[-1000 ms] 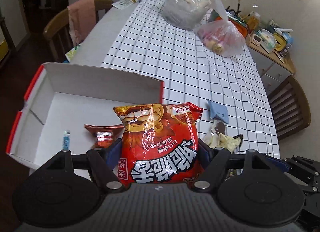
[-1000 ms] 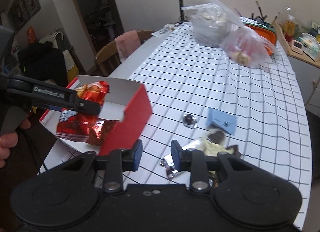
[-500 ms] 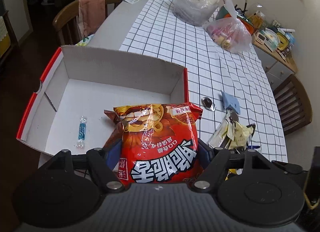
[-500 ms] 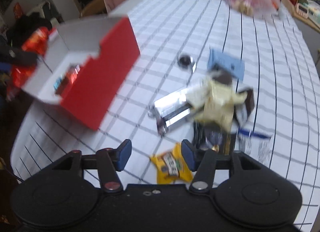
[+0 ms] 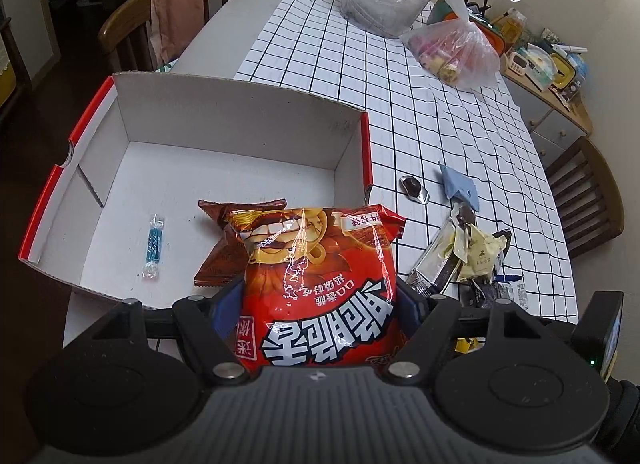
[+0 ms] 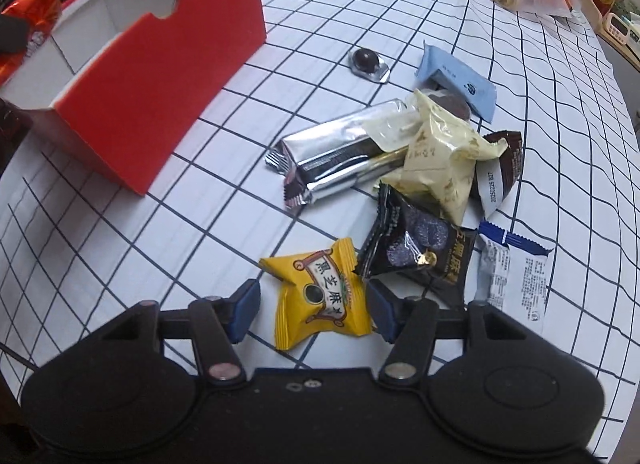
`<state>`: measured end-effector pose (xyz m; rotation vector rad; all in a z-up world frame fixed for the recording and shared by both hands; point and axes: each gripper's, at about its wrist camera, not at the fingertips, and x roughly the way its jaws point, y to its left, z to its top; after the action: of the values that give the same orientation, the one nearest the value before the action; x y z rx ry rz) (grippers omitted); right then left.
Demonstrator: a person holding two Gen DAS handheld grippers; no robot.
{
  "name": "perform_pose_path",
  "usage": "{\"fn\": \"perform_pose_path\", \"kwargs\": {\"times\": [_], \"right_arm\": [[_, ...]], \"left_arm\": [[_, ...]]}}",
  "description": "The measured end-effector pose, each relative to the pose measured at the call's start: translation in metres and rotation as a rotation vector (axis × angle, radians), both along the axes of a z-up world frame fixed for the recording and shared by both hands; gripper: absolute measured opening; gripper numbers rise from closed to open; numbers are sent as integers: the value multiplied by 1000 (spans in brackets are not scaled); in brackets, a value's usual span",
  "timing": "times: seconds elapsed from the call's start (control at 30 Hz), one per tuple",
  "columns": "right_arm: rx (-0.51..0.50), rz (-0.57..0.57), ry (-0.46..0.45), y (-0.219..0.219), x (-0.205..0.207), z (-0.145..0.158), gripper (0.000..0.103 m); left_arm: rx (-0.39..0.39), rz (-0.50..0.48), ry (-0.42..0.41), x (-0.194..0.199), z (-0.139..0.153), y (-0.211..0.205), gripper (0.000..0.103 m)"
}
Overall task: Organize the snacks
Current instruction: 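Carry the red chip bag and yellow candy with both tools into the box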
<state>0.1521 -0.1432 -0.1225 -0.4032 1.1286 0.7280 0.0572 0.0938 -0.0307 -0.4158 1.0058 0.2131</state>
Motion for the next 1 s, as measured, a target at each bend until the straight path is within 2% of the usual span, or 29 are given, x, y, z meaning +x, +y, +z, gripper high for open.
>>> {"fn": "perform_pose_path", "kwargs": {"times": [0.07,0.17,0.23,0.47,0.77,1.0], "right_arm": [[-8,1,-1,0,-1,-2,45],[-10,8,-13,-1,-3,-1,39],[5,7,-17,-3,-4,2,30],[56,-5,-12,-7,-14,22,28],[257,5,-49,9,-20,105,29],[343,43,-78,51,-20,142,29]], "left_arm": [[0,4,3,0,0,0,75],[1,9,2,-1,-1,1,75],[1,13,2,-1,-1,2,75],[1,27,5,-5,-1,5,75],[18,64,-25,-17,15,25,75],[65,92,-54,-22,32,50,75]]}}
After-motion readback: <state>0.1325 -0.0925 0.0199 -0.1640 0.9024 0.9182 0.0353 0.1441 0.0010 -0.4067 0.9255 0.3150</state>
